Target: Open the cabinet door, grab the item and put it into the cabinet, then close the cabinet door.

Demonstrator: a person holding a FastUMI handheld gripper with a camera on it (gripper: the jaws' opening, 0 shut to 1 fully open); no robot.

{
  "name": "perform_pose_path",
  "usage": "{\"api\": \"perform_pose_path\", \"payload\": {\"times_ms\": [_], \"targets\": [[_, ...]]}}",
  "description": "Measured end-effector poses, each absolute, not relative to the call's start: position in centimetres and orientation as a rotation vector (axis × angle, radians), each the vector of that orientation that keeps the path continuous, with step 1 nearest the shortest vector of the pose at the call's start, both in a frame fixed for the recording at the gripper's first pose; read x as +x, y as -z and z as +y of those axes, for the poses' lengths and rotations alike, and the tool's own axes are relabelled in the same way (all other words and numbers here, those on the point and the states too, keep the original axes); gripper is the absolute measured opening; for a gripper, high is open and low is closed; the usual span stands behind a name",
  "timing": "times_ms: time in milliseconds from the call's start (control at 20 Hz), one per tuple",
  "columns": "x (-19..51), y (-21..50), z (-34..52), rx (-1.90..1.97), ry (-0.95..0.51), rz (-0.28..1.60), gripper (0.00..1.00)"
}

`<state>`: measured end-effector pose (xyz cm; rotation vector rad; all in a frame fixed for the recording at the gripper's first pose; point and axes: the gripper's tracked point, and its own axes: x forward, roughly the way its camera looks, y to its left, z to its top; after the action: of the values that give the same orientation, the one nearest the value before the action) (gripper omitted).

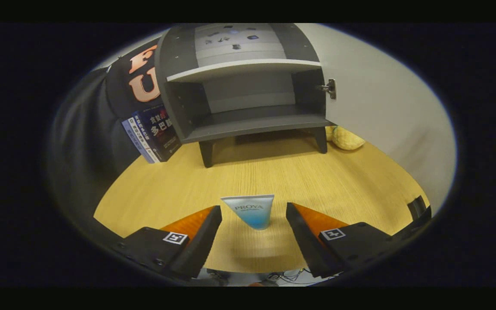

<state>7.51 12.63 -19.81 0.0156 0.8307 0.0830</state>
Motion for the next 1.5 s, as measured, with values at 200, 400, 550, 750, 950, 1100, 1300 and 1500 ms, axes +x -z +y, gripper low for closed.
{"api": "perform_pose_path", "payload": {"times_ms": [200,400,550,750,950,1100,1300,1500], "targets": [[7.4,20.5,12.5,0.001,-0.047,0.852,0.88],[7.3,20.4,12.2,-0.016,-0.033,0.866,0.60],[8.4,17.6,12.3,0.017,-0.048,0.798,0.57],[12.8,12.7,12.7,0.046,-0.068,0.665,0.57],[19.0,5.7,14.0,0.120,-0.113,0.510,0.56],[23.7,3.0,13.7,0.104,-0.069,0.433,0.56],[27.9,2.3,13.5,0.047,-0.039,0.414,0.56],[33.2,3.2,15.2,0.003,-0.051,0.500,0.56]]}}
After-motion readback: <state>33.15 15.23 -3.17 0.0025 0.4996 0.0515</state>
